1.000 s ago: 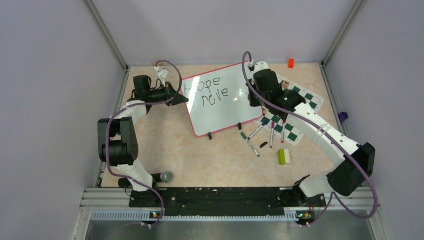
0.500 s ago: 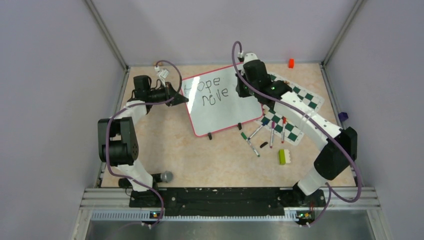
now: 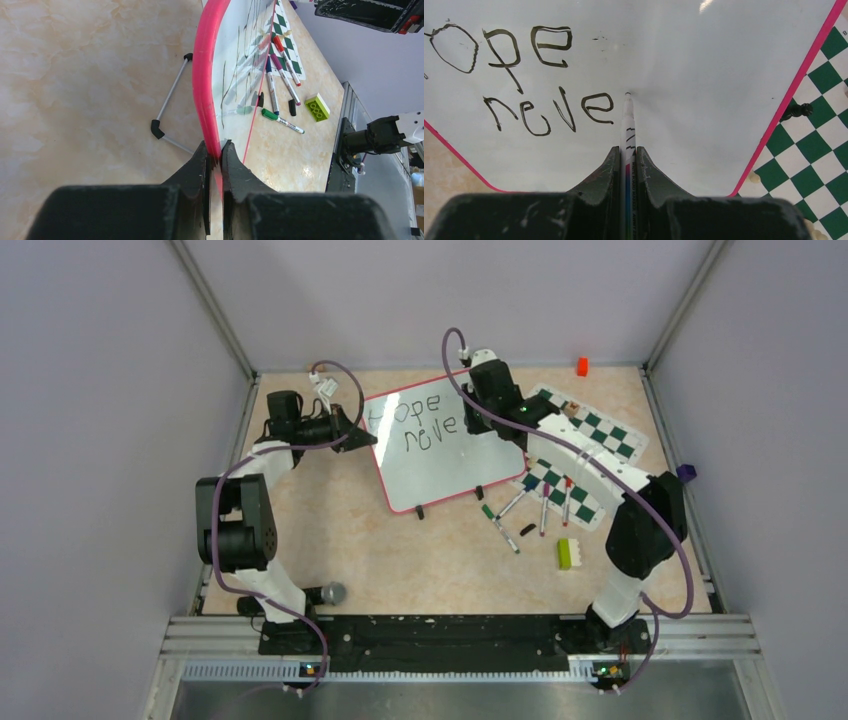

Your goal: Write a sentence on the whiteboard

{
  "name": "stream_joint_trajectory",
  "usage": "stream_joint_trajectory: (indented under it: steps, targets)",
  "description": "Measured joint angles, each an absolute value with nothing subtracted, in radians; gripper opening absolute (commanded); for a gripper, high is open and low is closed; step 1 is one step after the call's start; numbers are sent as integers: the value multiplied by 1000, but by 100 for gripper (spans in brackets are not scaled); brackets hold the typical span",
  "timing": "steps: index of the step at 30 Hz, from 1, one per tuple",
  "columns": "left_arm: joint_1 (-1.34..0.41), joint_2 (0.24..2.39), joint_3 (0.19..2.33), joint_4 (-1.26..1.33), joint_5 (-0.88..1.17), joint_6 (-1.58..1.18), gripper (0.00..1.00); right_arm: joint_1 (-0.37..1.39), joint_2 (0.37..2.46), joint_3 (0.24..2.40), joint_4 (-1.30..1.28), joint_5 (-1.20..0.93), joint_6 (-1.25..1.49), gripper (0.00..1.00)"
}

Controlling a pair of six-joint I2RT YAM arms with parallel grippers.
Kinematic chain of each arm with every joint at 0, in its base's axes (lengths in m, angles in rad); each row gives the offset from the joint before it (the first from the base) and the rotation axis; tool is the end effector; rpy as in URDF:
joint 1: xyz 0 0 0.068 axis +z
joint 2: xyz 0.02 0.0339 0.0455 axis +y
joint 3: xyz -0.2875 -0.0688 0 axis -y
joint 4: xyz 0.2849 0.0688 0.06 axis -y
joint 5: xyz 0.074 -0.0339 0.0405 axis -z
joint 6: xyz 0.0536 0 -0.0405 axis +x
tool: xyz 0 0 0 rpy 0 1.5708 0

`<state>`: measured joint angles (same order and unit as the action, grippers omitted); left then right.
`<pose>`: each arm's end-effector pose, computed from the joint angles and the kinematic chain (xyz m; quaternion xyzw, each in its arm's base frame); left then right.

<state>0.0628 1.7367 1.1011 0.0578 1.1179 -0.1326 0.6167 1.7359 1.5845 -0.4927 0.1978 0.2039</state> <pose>0.4162 -0.0221 0.2230 0.1787 0.7665 -0.4801 0.3873 0.3807 0.2569 0.3374 -0.1392 0.8803 0.0964 0.4431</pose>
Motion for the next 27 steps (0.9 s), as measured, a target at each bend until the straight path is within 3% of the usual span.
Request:
stream_joint_trajectory:
  steps: [27]
  targets:
    - [63, 1737, 1101, 58, 1117, -133, 0, 617, 1774, 1627, -555, 223, 183, 0]
